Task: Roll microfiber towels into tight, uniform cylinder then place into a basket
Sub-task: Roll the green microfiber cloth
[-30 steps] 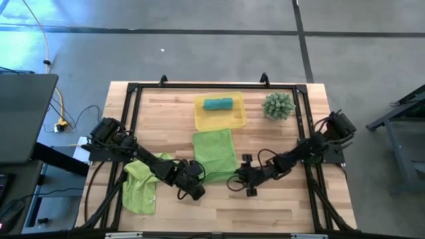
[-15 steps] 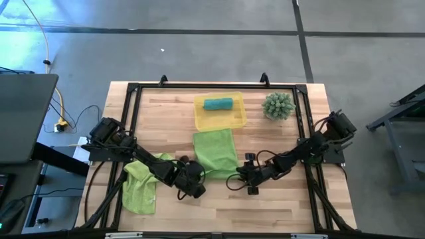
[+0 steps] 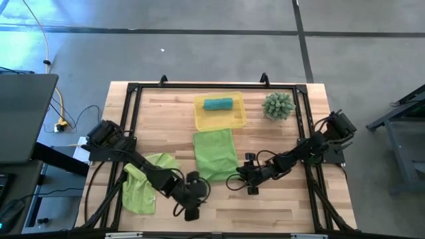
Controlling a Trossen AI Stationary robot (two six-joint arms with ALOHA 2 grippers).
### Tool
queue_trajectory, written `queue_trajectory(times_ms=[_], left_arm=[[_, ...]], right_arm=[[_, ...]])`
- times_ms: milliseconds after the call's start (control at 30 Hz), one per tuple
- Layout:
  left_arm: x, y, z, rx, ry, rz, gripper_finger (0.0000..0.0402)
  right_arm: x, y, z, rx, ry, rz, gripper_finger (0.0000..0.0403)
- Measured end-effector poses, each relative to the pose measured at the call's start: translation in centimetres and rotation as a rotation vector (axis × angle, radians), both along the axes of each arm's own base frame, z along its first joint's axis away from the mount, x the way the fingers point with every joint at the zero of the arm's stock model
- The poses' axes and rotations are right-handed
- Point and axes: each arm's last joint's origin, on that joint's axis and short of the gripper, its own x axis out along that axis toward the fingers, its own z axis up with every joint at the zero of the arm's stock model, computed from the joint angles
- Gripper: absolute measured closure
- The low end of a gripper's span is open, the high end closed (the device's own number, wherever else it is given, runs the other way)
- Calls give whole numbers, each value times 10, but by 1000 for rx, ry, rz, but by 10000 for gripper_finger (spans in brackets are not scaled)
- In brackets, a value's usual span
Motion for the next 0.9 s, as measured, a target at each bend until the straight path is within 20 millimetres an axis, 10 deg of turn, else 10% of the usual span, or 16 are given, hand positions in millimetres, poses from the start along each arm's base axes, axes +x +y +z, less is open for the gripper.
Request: queue_trajectory(times_ms=[200, 500, 900], left_arm=[[18, 10, 0, 221, -156, -25, 299], [23, 46, -42, 312, 82, 37, 298], [10, 48, -44, 217, 236, 90, 298]], right_arm=[[0, 0, 0, 4, -4, 0, 234], [0, 0, 0, 33, 2, -37, 234], [-1, 0, -1, 37, 12, -45, 234]])
